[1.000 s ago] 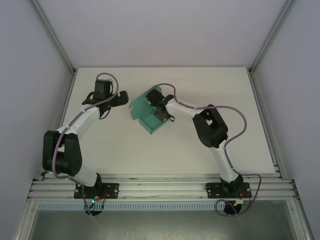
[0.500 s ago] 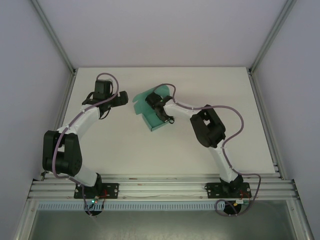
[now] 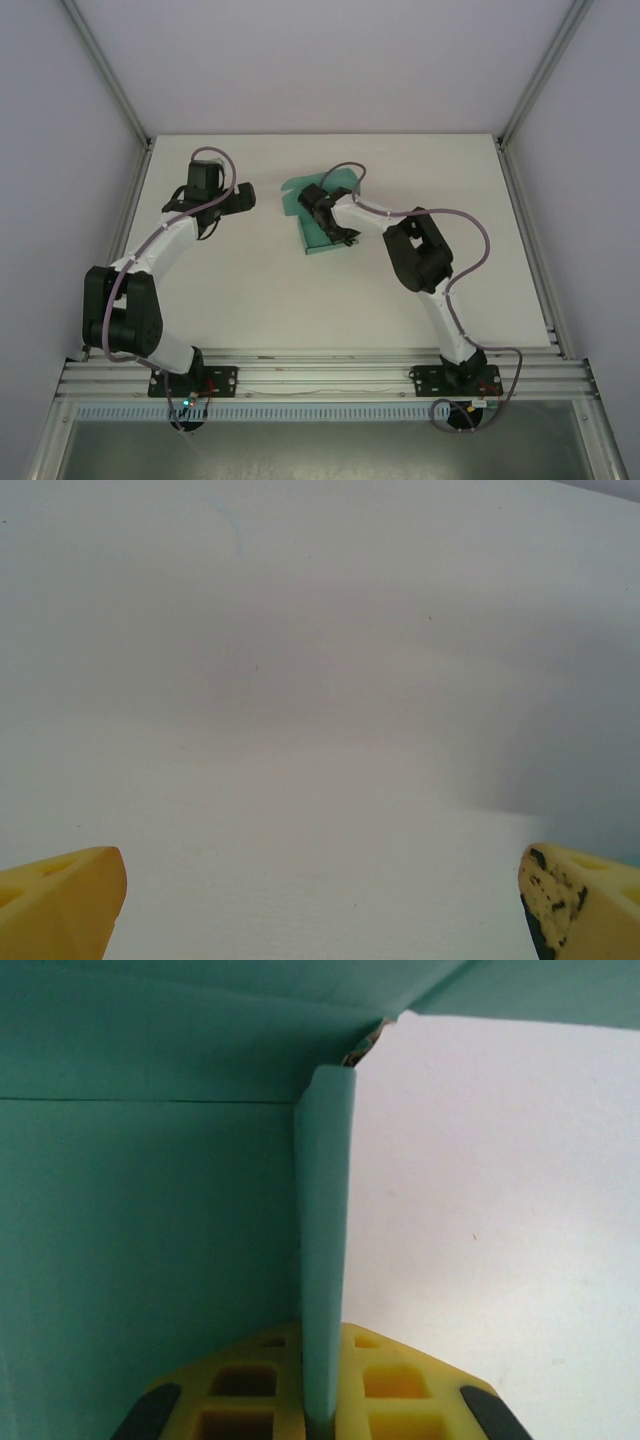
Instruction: Assemble paper box
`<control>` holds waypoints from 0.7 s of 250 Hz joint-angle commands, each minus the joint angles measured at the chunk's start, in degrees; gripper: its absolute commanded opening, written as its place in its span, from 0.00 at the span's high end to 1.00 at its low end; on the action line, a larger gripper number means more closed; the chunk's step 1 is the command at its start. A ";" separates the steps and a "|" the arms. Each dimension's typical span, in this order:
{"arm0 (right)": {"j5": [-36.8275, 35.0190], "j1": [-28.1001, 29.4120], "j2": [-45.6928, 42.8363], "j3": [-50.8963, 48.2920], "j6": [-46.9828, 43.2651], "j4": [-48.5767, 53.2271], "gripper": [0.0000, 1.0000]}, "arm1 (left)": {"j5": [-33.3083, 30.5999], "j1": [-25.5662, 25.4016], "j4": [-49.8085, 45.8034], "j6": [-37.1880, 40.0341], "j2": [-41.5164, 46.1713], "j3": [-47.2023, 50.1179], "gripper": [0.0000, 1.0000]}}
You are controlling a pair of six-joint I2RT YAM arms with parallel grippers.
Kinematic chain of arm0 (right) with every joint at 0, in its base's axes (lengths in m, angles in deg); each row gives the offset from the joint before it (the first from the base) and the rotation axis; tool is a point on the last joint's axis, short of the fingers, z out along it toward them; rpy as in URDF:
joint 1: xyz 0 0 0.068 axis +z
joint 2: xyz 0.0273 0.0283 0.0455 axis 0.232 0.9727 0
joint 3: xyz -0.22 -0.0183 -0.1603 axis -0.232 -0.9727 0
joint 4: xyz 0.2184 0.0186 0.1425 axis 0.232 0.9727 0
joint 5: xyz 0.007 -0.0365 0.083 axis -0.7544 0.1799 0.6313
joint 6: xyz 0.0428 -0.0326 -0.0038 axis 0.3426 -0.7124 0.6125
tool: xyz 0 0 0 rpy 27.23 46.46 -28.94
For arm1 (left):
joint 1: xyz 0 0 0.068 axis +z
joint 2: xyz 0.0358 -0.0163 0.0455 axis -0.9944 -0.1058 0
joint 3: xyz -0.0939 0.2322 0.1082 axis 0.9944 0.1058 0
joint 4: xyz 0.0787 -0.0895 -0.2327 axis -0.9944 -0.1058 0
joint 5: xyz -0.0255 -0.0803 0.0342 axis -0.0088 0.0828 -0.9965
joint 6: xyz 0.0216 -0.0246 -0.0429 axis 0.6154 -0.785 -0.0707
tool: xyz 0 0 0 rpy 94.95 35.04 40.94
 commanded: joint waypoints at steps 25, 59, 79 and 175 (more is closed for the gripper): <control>6.55 1.36 -4.32 -9.68 11.64 0.13 0.88 | 3.35 -0.16 -0.25 1.55 0.22 -0.74 0.00; 8.44 1.35 -11.16 -14.75 14.94 -8.12 0.68 | 12.13 -0.58 1.97 4.48 -0.61 -0.39 0.00; 5.85 1.28 -13.60 -15.03 15.25 -10.34 0.57 | 16.50 -1.22 2.54 6.42 -1.64 -0.87 0.00; 5.84 0.01 -21.16 -17.00 10.79 -16.83 0.19 | 19.92 -3.22 1.37 10.54 -3.13 -5.04 0.00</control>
